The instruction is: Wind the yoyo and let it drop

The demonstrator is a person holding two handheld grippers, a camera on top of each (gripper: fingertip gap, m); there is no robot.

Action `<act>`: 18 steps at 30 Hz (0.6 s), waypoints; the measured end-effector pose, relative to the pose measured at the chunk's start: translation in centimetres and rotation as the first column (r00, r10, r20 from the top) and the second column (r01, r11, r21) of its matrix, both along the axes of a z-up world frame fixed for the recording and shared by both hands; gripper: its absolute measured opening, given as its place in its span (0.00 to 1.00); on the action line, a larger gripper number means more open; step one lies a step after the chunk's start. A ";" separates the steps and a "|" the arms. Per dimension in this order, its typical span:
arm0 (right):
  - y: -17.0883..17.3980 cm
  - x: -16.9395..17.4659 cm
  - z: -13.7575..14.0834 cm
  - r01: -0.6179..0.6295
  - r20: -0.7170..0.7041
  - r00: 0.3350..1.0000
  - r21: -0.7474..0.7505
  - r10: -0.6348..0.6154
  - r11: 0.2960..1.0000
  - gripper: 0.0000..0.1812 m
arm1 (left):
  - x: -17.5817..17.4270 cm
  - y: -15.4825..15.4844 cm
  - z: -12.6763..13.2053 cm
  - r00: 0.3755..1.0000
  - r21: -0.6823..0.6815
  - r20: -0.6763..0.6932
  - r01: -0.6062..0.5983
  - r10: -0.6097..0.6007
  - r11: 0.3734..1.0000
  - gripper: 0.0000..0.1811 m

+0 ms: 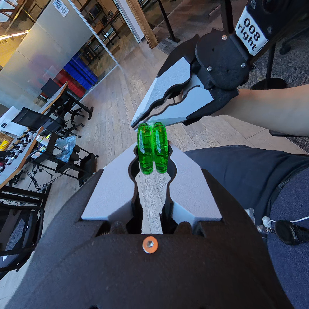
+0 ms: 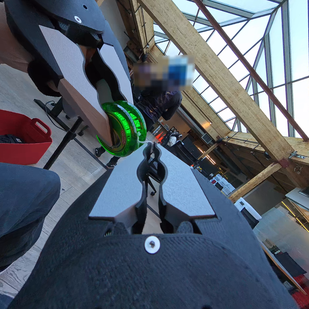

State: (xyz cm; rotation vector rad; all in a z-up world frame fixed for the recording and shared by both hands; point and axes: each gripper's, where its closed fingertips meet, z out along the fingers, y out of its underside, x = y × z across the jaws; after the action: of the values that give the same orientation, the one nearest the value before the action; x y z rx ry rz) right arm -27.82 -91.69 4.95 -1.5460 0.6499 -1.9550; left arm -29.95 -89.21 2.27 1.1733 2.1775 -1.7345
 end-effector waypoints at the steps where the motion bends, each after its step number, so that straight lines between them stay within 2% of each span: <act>1: 0.0 0.0 0.1 -0.003 0.004 1.000 0.013 0.003 1.000 0.00 | 0.1 0.0 0.1 1.000 0.001 -0.007 0.000 0.000 1.000 0.15; 6: -0.3 -0.2 0.6 -0.007 0.033 0.999 0.075 0.004 0.997 0.03 | 0.0 -0.1 0.1 1.000 0.008 -0.028 0.007 -0.007 1.000 0.15; 18: -0.4 -0.4 0.7 -0.042 0.035 0.999 0.091 0.039 0.995 0.09 | -0.4 0.0 -0.7 1.000 0.034 0.003 0.027 -0.027 0.999 0.15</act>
State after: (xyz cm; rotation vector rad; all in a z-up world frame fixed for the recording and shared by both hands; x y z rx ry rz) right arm -28.27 -92.05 5.63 -1.4570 0.6793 -1.8906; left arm -30.35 -89.20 1.58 1.2182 2.2082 -1.7111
